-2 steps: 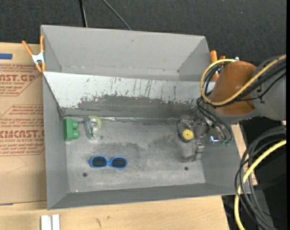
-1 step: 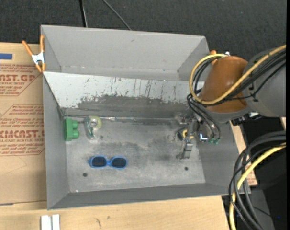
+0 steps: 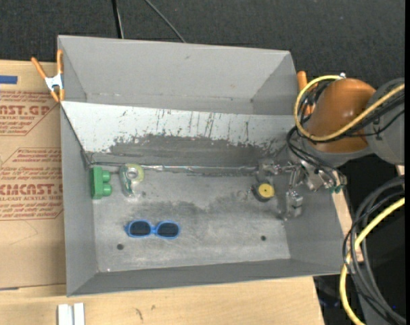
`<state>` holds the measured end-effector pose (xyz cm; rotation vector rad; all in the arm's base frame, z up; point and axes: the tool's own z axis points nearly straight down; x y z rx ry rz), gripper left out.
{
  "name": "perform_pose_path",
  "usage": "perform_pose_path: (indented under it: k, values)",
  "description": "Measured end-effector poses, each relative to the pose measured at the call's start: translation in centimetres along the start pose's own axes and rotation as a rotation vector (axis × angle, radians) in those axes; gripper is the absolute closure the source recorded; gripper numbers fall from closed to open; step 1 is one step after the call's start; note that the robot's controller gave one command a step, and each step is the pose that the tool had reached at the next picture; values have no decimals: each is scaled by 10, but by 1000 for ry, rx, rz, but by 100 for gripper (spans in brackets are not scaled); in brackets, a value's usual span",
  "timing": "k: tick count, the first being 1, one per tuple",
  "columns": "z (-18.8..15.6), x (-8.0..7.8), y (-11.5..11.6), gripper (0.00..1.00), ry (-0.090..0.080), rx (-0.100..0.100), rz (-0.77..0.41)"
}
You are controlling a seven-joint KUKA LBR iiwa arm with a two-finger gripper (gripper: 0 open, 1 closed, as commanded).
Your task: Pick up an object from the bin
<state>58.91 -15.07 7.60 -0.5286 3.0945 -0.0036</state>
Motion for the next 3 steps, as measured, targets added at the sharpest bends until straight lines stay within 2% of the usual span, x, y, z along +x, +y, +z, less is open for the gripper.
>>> perform_pose_path:
  k: [1,2,3]
  values:
    - [-2,-1,2,100,0,-2,-1]
    - [-92,-3,21,100,-7,2,-43]
    - [-151,-11,19,100,-7,2,-96]
